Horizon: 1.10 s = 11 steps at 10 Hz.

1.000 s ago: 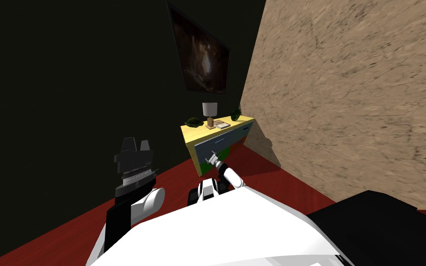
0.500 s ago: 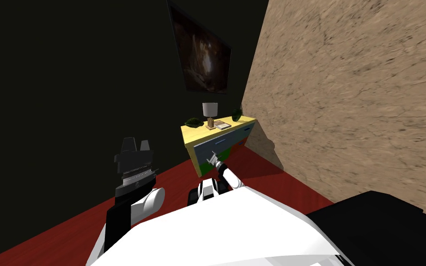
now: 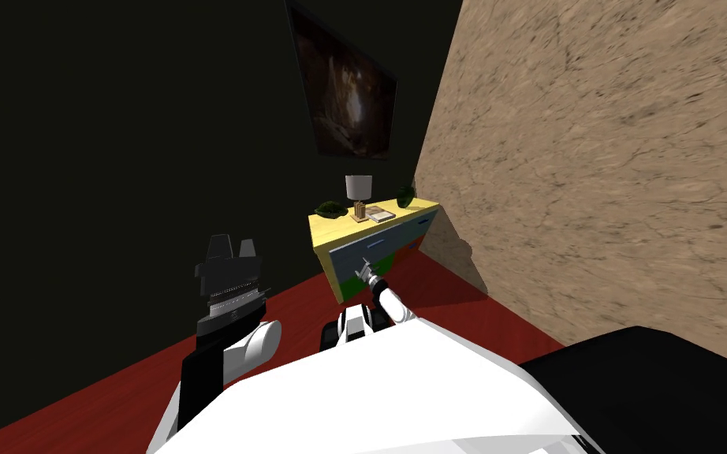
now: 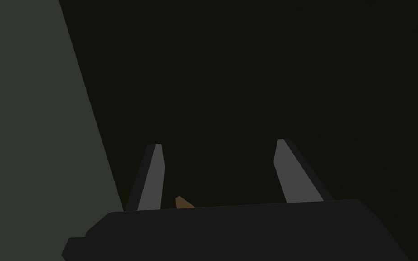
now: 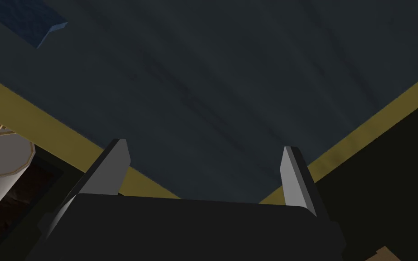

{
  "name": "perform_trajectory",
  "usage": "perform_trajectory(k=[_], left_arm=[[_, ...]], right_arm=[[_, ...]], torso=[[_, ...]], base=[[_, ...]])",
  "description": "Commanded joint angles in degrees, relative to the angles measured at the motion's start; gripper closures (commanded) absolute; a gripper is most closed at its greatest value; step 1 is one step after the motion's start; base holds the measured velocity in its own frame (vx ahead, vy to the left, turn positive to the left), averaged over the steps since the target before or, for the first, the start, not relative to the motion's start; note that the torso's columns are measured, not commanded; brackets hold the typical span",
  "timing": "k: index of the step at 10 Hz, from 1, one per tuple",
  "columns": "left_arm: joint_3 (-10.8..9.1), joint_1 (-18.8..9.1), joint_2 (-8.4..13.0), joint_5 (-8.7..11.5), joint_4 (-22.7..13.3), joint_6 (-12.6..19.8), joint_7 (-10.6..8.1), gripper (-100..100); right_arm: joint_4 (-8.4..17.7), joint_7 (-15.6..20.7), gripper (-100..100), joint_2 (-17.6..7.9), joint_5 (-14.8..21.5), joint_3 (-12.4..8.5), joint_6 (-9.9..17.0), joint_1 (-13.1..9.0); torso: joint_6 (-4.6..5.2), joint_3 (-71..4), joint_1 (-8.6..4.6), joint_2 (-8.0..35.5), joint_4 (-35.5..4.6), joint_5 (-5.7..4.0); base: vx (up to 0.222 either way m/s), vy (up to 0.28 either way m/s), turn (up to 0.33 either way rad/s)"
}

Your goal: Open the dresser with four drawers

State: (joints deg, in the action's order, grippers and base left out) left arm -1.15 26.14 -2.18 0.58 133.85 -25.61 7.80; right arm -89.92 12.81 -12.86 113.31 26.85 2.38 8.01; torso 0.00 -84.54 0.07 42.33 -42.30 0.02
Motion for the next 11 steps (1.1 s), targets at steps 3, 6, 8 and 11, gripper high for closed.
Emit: perform_trajectory(k=[3,6,8,11], left_arm=[[0.00,0.0,0.0,0.0,0.0,0.0,0.00,0],[0.00,0.0,0.0,0.0,0.0,0.0,0.00,0],[0.00,0.0,0.0,0.0,0.0,0.0,0.00,0],[0.00,0.0,0.0,0.0,0.0,0.0,0.00,0]], right_arm=[[3.7,0.3,-100,0.2,8.2,0.5,4.5,-1.5],[5.5,0.4,-100,0.3,12.1,0.6,6.8,-2.2],[7.2,0.4,-100,0.3,15.5,0.7,9.0,-2.8],[10.2,0.5,-100,0.3,20.6,0.8,13.1,-4.0]], torso=[[0.00,-0.1,-0.11,-0.1,0.0,-0.03],[0.00,0.0,-0.06,0.0,0.0,-0.02],[-0.01,0.0,-0.04,0.0,0.0,-0.01],[0.00,0.0,-0.07,-0.1,0.0,-0.02]], base=[[0.035,-0.034,0.027],[0.025,-0.033,0.017],[0.025,-0.026,0.025],[0.030,-0.034,0.020]])
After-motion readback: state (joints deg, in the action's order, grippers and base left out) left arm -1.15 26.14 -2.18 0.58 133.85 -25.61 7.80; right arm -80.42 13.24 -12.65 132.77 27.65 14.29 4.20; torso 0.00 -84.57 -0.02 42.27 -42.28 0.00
